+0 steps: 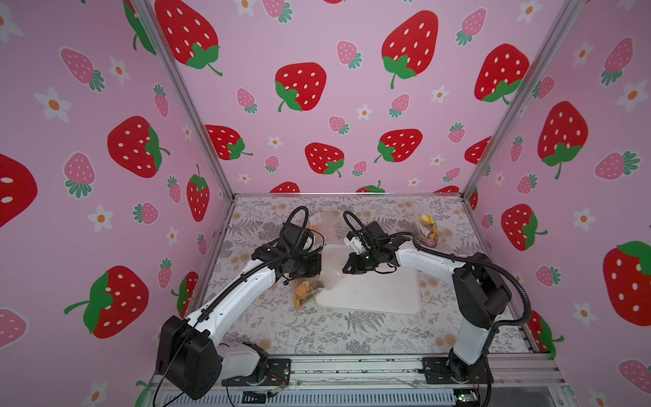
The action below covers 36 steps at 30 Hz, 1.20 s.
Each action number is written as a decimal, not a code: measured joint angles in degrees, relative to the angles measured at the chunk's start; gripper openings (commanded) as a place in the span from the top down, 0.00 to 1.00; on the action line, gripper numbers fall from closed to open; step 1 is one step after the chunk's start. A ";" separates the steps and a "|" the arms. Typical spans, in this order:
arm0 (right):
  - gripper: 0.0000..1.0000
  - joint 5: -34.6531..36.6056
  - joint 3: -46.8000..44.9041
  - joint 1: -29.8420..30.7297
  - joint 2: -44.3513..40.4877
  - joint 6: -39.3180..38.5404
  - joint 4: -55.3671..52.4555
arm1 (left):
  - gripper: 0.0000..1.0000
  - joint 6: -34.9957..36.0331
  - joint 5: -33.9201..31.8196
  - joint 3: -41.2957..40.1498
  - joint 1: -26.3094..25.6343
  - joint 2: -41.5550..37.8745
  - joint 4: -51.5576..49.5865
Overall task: Pour cookies out of the ziploc bag
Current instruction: 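Open the ziploc bag at the center of the board, then pour the cookies out of the ziploc bag onto the tray.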
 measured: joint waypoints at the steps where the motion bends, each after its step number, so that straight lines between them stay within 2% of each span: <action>1: 1.00 0.48 0.00 0.02 -0.20 -0.31 -0.61 | 1.00 0.02 -0.28 0.46 0.00 -0.07 -0.52; 6: 1.00 3.21 0.00 0.02 -1.09 -2.25 -3.76 | 1.00 0.42 -0.94 3.02 0.00 -0.57 -2.34; 9: 0.65 4.26 -0.02 0.00 -2.51 -3.67 -5.62 | 1.00 0.81 -0.94 3.91 0.00 -0.57 -2.89; 12: 0.39 4.61 -0.37 -0.24 -6.62 -5.73 -6.95 | 1.00 1.05 -0.94 4.00 0.00 -0.57 -3.17; 14: 0.27 3.78 -0.68 -0.85 -10.69 -7.08 -7.04 | 1.00 1.20 -0.92 4.00 0.00 -0.57 -3.23; 16: 0.20 1.16 -0.66 -1.20 -14.88 -9.16 -6.32 | 1.00 1.36 -0.92 4.00 0.00 -0.57 -3.28; 20: 0.18 -5.07 0.57 -1.27 -17.97 -11.89 -4.28 | 1.00 1.42 -0.96 4.00 0.00 -0.57 -3.28; 29: 0.25 -9.20 2.75 4.48 -9.01 -15.06 -2.14 | 1.00 1.42 -0.92 4.00 0.26 -0.52 -3.06; 32: 0.31 -9.22 2.56 5.62 -7.45 -15.17 -0.98 | 1.00 1.46 -0.74 4.00 0.85 -0.28 -2.73; 34: 0.40 -9.31 2.56 5.79 -6.64 -15.30 0.04 | 1.00 1.46 -0.44 4.00 1.46 0.07 -2.29; 36: 0.45 -9.40 2.58 5.79 -5.64 -15.23 0.68 | 1.00 1.49 -0.11 4.00 2.08 0.48 -1.75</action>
